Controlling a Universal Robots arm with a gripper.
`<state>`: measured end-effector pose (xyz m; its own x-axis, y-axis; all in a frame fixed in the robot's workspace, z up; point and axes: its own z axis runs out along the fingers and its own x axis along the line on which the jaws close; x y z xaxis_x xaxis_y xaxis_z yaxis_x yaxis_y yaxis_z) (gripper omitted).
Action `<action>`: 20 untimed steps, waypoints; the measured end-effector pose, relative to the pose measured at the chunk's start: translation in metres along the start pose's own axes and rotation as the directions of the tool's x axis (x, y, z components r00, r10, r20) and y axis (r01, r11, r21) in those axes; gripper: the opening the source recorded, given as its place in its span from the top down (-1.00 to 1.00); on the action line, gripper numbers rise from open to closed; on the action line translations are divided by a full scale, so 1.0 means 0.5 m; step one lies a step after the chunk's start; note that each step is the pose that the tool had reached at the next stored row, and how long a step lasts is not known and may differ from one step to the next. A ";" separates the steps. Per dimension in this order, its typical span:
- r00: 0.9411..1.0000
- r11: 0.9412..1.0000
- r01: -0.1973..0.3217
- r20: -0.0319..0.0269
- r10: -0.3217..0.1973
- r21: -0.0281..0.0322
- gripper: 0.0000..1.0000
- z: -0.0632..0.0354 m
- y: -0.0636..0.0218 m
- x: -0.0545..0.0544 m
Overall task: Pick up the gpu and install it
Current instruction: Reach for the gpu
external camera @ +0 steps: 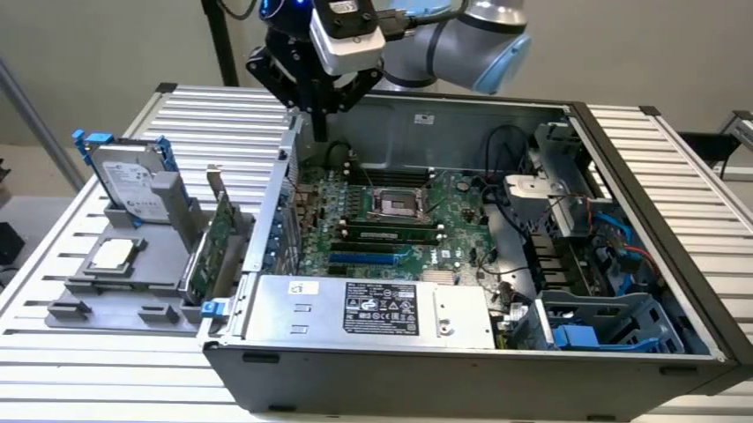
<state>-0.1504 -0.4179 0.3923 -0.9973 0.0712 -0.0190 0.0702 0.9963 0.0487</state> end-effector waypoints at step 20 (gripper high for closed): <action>1.000 1.000 0.000 0.000 0.000 0.006 0.79 0.014 -0.046 0.175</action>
<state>-0.2392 -0.4344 0.3827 -0.9973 0.0711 -0.0194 0.0702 0.9966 0.0432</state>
